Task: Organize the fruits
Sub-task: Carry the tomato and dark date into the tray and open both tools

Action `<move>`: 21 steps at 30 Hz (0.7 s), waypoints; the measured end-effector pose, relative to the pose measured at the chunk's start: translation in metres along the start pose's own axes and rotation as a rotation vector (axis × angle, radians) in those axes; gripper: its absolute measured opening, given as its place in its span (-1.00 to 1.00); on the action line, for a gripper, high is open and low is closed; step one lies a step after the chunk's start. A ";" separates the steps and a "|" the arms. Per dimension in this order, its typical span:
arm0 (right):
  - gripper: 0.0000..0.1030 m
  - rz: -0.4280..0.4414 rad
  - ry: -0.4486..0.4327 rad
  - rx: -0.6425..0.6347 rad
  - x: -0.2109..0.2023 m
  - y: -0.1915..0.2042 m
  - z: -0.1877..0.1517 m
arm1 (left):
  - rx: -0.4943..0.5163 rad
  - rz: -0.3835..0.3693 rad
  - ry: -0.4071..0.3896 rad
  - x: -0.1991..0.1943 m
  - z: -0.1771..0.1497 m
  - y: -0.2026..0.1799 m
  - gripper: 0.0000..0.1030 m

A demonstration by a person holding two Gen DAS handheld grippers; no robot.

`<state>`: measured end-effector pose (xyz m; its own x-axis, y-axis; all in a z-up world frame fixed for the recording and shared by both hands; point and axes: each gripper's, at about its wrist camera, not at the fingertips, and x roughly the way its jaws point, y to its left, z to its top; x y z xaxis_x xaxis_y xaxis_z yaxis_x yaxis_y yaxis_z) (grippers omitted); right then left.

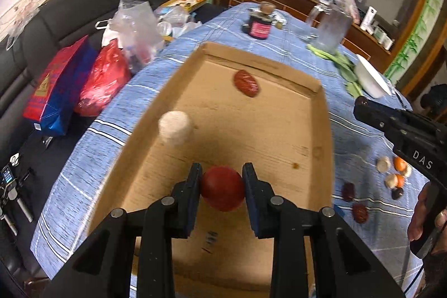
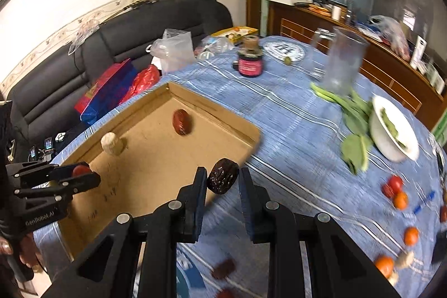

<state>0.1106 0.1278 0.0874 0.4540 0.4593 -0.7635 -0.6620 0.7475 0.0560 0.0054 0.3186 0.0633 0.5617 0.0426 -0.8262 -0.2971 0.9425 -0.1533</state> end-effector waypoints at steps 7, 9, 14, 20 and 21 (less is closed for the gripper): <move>-0.51 0.035 0.049 -0.015 0.048 0.022 0.016 | -0.037 0.023 0.027 0.018 0.002 0.022 -0.44; -0.51 0.036 0.067 -0.019 0.061 0.027 0.019 | -0.044 0.025 0.035 0.022 0.001 0.027 -0.44; -0.51 0.036 0.100 -0.029 0.082 0.033 0.022 | -0.055 0.031 0.049 0.029 0.001 0.035 -0.44; -0.51 0.032 0.131 -0.046 0.097 0.040 0.023 | -0.053 0.039 0.054 0.035 0.002 0.039 -0.44; -0.51 0.031 0.137 -0.048 0.099 0.041 0.023 | -0.056 0.040 0.057 0.036 0.002 0.040 -0.44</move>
<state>0.1425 0.2148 0.0287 0.3500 0.4095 -0.8425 -0.7037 0.7086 0.0521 0.0153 0.3588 0.0285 0.5042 0.0598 -0.8615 -0.3620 0.9204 -0.1479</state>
